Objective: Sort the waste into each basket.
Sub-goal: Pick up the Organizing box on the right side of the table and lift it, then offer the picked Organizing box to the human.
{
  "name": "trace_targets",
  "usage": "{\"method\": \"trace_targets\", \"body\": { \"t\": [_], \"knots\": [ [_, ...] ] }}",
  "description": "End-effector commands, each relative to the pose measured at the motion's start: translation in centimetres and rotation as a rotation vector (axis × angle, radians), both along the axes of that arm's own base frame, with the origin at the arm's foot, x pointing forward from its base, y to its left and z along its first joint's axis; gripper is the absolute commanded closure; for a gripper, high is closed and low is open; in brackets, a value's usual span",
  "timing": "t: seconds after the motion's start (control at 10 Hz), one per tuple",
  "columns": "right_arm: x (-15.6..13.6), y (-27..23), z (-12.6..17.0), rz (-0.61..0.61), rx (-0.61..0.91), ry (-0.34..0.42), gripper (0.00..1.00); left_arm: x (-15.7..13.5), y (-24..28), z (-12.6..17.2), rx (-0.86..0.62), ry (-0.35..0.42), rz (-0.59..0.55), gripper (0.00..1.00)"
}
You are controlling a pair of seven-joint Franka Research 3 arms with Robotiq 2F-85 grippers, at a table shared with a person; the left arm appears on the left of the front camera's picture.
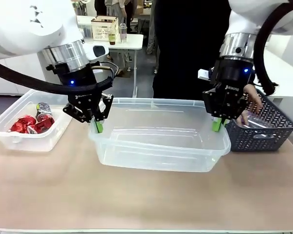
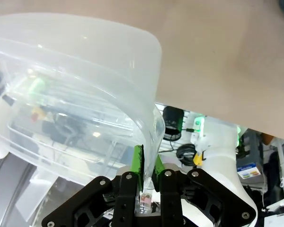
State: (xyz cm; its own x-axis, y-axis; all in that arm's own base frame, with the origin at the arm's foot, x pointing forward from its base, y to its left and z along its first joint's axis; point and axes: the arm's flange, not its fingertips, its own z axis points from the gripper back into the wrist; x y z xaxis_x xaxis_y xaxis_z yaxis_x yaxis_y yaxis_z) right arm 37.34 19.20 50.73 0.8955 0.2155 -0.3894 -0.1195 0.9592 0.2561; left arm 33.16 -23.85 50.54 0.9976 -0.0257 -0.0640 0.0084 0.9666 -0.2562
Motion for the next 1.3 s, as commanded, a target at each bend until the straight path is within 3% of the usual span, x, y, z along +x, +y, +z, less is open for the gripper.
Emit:
{"method": "trace_targets", "body": {
  "t": [0.0, 1.2],
  "knots": [
    [-0.11, 0.12, 0.63, 0.024, -0.003, 0.011, 1.0, -0.75, 0.73, -0.02, -0.017, -0.002, 0.037, 1.0],
    [-0.11, 0.12, 0.63, 0.024, -0.003, 0.011, 1.0, -0.75, 0.73, -0.02, -0.017, -0.002, 0.037, 1.0]
  ]
}}
